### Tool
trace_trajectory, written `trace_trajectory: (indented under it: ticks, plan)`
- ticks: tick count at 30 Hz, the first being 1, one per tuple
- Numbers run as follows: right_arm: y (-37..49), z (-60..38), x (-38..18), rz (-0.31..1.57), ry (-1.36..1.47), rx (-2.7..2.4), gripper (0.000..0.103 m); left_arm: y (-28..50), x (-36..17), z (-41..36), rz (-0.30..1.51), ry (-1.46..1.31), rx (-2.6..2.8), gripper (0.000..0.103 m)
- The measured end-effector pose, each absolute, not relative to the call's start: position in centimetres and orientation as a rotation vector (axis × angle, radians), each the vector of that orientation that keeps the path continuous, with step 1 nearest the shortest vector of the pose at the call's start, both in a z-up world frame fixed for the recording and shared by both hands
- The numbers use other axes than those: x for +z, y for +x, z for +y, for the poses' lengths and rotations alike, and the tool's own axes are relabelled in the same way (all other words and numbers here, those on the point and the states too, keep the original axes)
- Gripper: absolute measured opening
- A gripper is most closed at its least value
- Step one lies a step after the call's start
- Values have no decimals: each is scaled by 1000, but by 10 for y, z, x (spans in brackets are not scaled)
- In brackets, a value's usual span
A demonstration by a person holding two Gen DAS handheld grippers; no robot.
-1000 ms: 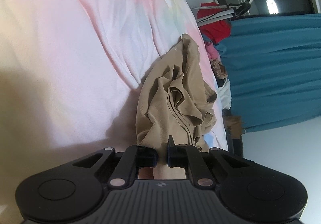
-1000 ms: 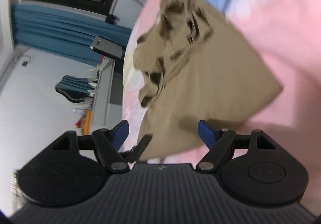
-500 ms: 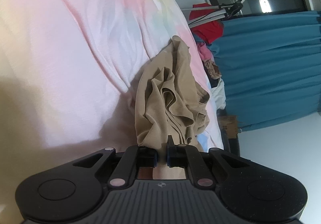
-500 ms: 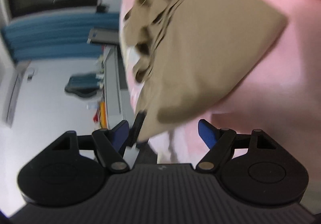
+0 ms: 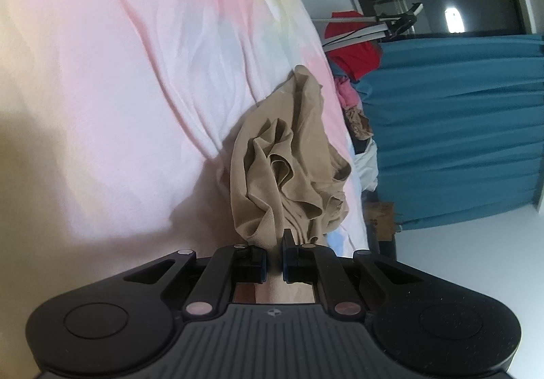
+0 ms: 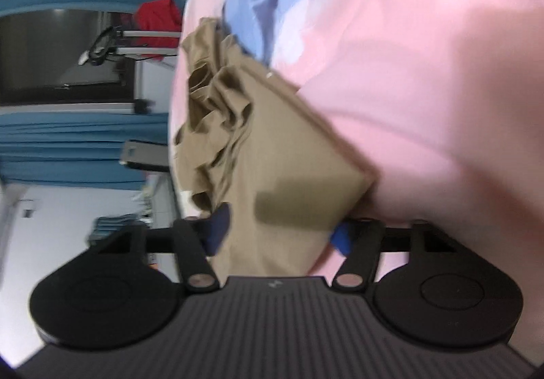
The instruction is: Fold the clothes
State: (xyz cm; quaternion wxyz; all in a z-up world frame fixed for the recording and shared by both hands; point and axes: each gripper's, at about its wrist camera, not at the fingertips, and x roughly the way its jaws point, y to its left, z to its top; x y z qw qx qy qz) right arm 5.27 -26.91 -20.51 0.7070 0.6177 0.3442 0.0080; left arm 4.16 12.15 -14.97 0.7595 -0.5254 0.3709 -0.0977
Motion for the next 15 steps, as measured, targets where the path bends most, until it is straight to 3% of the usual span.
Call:
trace_trajectory:
  ticks: [2, 4, 8, 9, 13, 15]
  plan:
    - [53, -269, -205, 769, 1337, 6, 27, 42, -153, 122, 828, -1146, -196, 8]
    - [53, -270, -204, 767, 1313, 5, 22, 42, -158, 123, 855, -1158, -180, 10]
    - [54, -272, -203, 763, 1264, 3, 17, 45, -166, 121, 919, -1174, -160, 47]
    - [54, -273, -203, 762, 1252, 3, 17, 46, -168, 119, 935, -1172, -160, 50]
    - [55, -274, -200, 751, 1218, 5, 15, 56, -172, 111, 955, -1134, -186, 49]
    - [54, -274, -198, 744, 1205, 10, 14, 59, -174, 112, 944, -1139, -190, 43]
